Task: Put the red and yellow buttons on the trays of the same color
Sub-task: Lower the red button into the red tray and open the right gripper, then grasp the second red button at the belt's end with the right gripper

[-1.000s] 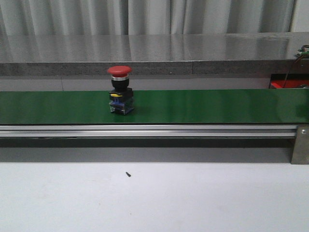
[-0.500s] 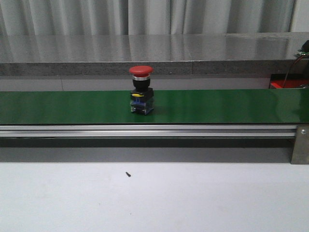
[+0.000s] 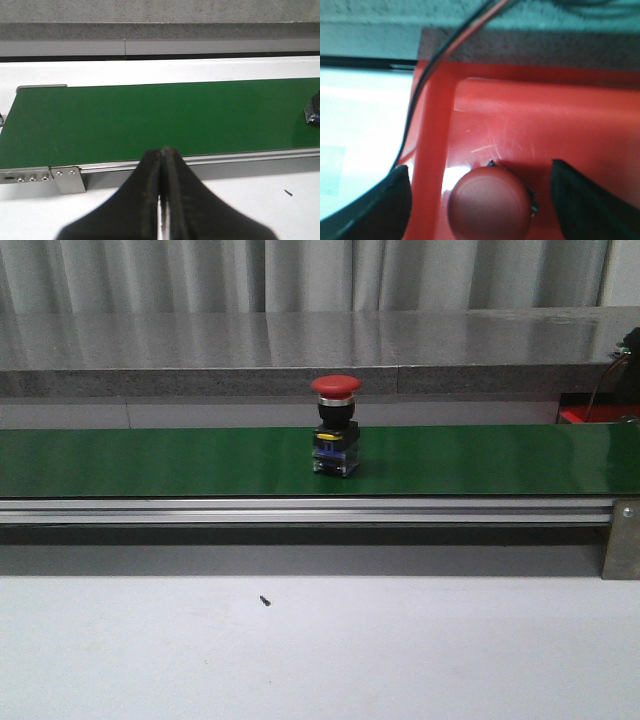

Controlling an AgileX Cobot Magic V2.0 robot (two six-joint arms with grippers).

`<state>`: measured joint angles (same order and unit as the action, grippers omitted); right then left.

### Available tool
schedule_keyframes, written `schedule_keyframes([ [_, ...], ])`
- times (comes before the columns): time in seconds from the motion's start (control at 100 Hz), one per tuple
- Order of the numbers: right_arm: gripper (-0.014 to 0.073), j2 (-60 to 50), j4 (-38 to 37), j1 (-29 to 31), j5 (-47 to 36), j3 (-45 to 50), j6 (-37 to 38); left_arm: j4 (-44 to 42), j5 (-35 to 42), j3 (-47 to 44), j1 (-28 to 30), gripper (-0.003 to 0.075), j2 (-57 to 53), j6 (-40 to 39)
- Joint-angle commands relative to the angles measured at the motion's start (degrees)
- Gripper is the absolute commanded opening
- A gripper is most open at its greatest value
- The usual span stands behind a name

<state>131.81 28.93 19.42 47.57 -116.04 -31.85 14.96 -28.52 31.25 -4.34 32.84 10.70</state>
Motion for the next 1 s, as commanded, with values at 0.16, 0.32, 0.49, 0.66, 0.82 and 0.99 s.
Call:
schedule_keyframes([
  [0.16,0.0601,-12.73,1.32,0.27,2.86,-1.78,-0.17,1.12,3.96,1.52,-0.42,-0.0020,-0.01,-0.01],
  [0.32,0.0570,-18.32,1.18,0.21,10.21,-1.61,0.00,1.12,3.96,1.52,-0.42,-0.0020,-0.01,-0.01],
  [0.49,0.0558,-24.95,1.18,-0.37,13.10,3.44,0.00,1.12,3.96,1.52,-0.42,-0.0019,-0.01,-0.01],
  [0.66,0.0558,-34.23,1.07,-1.90,9.81,16.17,-0.84,1.12,3.96,1.52,-0.42,-0.0020,-0.01,-0.01],
  [0.82,0.0558,-42.45,1.13,-4.14,5.35,28.80,-2.92,1.12,3.96,1.52,-0.42,-0.0020,-0.01,-0.01],
  [0.99,0.0558,-47.66,1.13,-7.40,3.45,38.85,-4.29,1.12,3.96,1.52,-0.42,-0.0020,-0.01,-0.01],
])
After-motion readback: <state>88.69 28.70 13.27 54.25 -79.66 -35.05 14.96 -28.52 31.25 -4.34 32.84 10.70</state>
